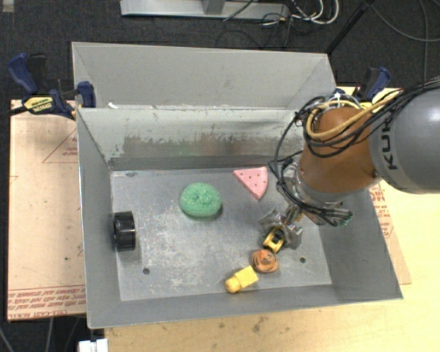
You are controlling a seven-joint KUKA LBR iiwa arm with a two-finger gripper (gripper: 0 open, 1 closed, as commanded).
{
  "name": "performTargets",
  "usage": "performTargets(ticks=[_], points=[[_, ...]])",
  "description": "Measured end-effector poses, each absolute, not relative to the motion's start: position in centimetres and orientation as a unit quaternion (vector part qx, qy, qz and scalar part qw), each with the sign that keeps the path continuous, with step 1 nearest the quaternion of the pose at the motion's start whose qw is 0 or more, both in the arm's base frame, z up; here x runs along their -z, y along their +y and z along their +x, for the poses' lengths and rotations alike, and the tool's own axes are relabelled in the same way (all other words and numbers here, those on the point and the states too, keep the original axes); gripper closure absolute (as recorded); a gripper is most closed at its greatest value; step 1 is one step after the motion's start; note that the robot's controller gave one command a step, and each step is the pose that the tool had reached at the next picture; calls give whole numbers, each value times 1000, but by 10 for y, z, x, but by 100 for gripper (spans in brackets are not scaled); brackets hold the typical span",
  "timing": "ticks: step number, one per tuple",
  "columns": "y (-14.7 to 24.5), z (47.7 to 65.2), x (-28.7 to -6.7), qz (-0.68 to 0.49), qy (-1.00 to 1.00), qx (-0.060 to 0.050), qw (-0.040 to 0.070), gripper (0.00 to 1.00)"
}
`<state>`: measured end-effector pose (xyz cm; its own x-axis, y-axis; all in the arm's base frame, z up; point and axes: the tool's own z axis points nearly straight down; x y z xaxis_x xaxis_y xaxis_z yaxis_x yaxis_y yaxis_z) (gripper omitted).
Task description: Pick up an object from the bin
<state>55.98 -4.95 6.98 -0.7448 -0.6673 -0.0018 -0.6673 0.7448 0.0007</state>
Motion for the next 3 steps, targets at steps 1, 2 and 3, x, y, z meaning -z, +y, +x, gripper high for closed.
performTargets(ticks=[1,2,3], points=[[-50,560,-70,-357,934,-1,1,100],[-49,560,-71,-357,934,-1,1,100],[-49,559,-79,-357,934,-1,-1,100]])
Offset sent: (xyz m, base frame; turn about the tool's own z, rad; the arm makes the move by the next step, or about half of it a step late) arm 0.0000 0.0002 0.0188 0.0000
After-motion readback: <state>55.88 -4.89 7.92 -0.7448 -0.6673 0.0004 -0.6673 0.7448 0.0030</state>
